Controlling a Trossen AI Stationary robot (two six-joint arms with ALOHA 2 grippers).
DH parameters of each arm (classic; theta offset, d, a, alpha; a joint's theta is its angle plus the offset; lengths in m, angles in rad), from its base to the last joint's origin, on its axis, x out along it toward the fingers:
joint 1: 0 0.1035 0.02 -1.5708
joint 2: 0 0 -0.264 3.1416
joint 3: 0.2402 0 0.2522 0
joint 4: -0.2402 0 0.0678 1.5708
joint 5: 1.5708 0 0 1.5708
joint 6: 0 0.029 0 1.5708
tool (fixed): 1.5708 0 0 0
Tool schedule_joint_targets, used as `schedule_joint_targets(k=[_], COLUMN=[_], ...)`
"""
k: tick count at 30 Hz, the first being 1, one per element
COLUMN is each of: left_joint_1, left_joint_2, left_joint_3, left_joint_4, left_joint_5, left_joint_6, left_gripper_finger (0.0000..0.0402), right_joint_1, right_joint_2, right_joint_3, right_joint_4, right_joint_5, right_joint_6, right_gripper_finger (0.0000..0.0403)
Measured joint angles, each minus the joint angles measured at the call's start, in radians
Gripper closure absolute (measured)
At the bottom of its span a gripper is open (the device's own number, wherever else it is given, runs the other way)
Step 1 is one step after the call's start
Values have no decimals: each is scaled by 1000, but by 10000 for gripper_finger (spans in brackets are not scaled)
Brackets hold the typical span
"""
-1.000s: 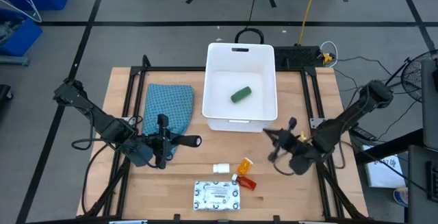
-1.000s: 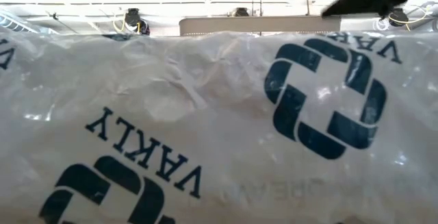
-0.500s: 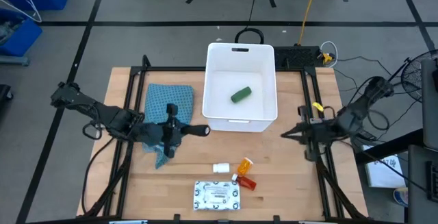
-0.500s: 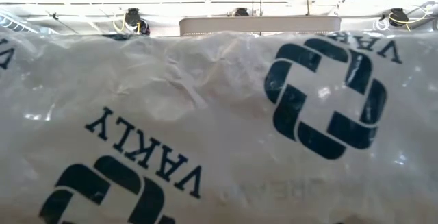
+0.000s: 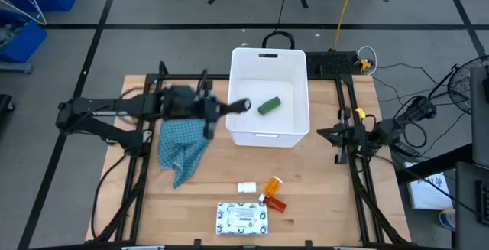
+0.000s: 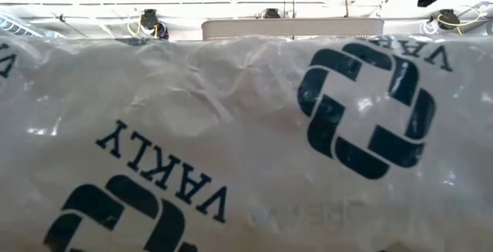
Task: Pick & place medical supplies in basket/bin
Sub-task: Put the black bandage into the white bin
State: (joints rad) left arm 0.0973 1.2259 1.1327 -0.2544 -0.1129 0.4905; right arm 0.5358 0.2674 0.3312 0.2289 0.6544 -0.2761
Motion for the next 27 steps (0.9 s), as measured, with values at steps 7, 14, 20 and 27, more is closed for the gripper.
schedule_joint_targets(k=[7, 14, 20, 27], left_joint_1=[176, 278, 303, 300], left_joint_2=[242, 497, 683, 897], left_joint_3=[216, 509, 762, 975], left_joint_4=[-55, -250, -440, -590], left_joint_5=[158, 214, 221, 228], left_joint_6=[57, 54, 23, -33], left_gripper_finger=[344, 344, 344, 344], right_joint_1=[-33, -53, -52, -52], right_joint_2=[30, 19, 19, 18], right_joint_3=[-193, -205, -205, -205], right_joint_4=[348, 373, 365, 373], right_joint_5=[8, 76, 77, 77], right_joint_6=[-33, -81, -111, -130], right_gripper_finger=[403, 403, 403, 403])
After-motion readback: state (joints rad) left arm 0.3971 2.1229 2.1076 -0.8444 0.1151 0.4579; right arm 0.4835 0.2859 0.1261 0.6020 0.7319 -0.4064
